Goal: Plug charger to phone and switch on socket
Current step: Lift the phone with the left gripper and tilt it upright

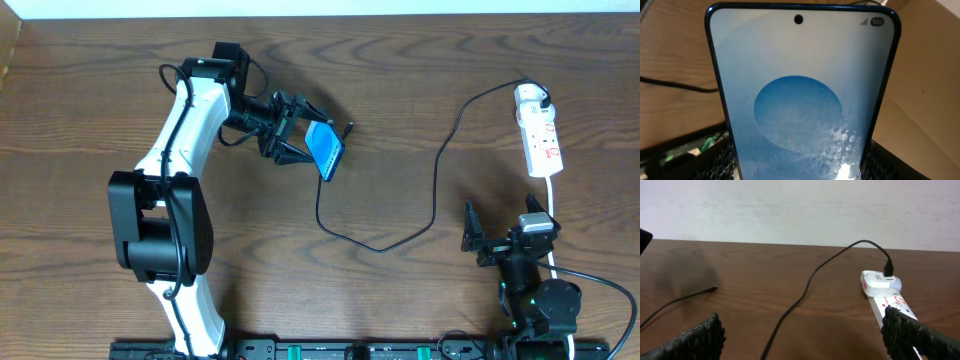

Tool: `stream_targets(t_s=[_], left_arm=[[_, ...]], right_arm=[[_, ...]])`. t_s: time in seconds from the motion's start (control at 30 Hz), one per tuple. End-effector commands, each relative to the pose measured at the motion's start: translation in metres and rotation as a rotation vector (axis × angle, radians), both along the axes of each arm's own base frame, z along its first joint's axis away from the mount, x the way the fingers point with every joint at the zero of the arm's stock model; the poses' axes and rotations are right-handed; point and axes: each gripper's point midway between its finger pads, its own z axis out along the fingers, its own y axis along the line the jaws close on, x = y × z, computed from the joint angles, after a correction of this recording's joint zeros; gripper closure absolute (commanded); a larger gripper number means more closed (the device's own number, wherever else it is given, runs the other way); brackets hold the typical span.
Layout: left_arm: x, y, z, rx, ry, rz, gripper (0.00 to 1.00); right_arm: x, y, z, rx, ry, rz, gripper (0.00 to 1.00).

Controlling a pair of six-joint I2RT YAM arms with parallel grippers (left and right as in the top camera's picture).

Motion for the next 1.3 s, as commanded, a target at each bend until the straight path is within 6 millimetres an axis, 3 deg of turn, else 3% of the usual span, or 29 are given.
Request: stream_targets(t_s=[0.0, 0.13, 0.53, 0.8, 1.27], left_arm=[[-0.003, -0.004, 0.018, -0.059, 0.101, 0.050, 0.34], [-0.005, -0.006, 0.023, -0.083, 0.192, 0.086, 0.34], [-0.005, -0.013, 0.044, -0.207, 0.227, 0.084, 0.34], [-0.005, -0.013, 0.044, -0.195, 0.338, 0.129, 0.34], [-0.005, -0.013, 0.044, -0.192, 0.349, 0.133, 0.34]], right_arm=[[0.000, 0.002, -0.001, -0.007, 0.001, 0.007, 0.01], [0.000, 0.002, -0.001, -0.008, 0.001, 0.006, 0.01], [0.000, 0.002, -0.001, -0.007, 0.001, 0.007, 0.01], [0.000, 0.002, -0.001, -0.007, 0.001, 0.007, 0.01], [0.000, 0.002, -0.001, -0.008, 0.001, 0.006, 0.01]])
